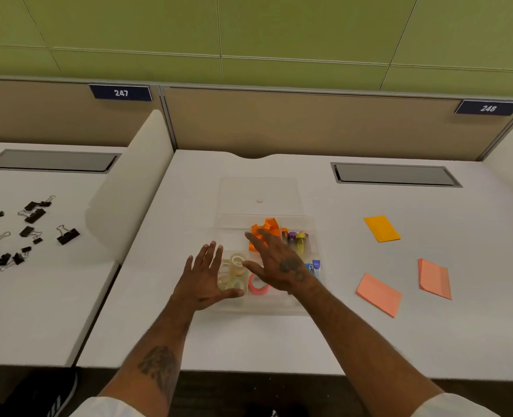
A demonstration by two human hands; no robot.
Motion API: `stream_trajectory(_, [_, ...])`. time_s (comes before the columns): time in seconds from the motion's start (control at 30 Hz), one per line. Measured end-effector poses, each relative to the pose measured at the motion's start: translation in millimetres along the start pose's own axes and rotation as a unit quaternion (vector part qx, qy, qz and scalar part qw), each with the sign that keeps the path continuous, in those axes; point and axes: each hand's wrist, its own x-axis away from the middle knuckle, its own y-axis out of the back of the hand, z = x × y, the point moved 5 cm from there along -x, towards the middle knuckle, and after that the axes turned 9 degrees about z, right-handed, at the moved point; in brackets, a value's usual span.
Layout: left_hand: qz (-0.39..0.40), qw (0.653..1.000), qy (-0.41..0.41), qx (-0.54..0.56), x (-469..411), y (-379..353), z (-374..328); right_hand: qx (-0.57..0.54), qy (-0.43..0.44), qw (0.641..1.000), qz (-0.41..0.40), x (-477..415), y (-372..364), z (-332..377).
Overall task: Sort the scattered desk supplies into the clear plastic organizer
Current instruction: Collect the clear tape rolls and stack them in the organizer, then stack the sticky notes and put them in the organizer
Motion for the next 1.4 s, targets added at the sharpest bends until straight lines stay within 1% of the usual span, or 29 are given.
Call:
stream_trajectory(0.17, [-0.031, 0.999, -0.029, -0.011, -8.7, 9.5, -17.3, 0.008, -0.058, 0.998, -0.012, 21.5, 6.3, -31.8])
stream_trajectory(0.33, [-0.027, 0.996, -0.08, -0.016, -28.7, 15.7, -57.7, 0.057, -0.149, 0.987, -0.002, 54.4, 11.6, -77.7])
stream_trajectory(0.43, [-0.015, 0.993, -0.113, -0.014, -40.4, 20.2, -93.5, 0.065, -0.193, 0.979, 0.003, 77.8, 16.4, -112.4])
stream_trajectory(0.53, [-0.033, 0.988, -0.145, -0.032, -52.6, 23.6, -135.2, 0.055, -0.233, 0.971, -0.009, 103.0, 24.9, -147.2])
stream_trajectory(0.6, [-0.034, 0.986, -0.165, -0.021, -63.1, 24.2, -164.5, 0.05, -0.258, 0.965, -0.009, 119.8, 29.9, -170.5])
stream_trajectory(0.8, [-0.006, 0.977, -0.212, -0.016, -93.8, 12.6, -256.7, 0.06, -0.279, 0.958, -0.001, 170.2, 43.5, -238.5])
stream_trajectory(0.9, [0.011, 0.974, -0.224, -0.017, -104.9, 1.3, -294.6, 0.058, -0.294, 0.954, 0.025, 193.5, 44.7, -279.5])
stream_trajectory(1.07, [0.066, 0.971, -0.228, -0.031, -116.6, -18.1, -339.5, 0.039, -0.314, 0.946, 0.066, 223.8, 42.9, -336.8])
stream_trajectory(1.17, [0.093, 0.97, -0.224, -0.038, -120.2, -28.5, -355.3, 0.007, -0.33, 0.939, 0.099, 236.0, 40.0, -362.5])
stream_trajectory(1.3, [0.144, 0.963, -0.218, -0.063, -123.0, -41.0, -367.2, -0.03, -0.339, 0.924, 0.174, 243.4, 37.0, -390.5])
stream_trajectory(1.4, [0.17, 0.958, -0.217, -0.085, -125.9, -46.3, -373.8, -0.061, -0.347, 0.914, 0.201, 242.4, 39.1, -405.6])
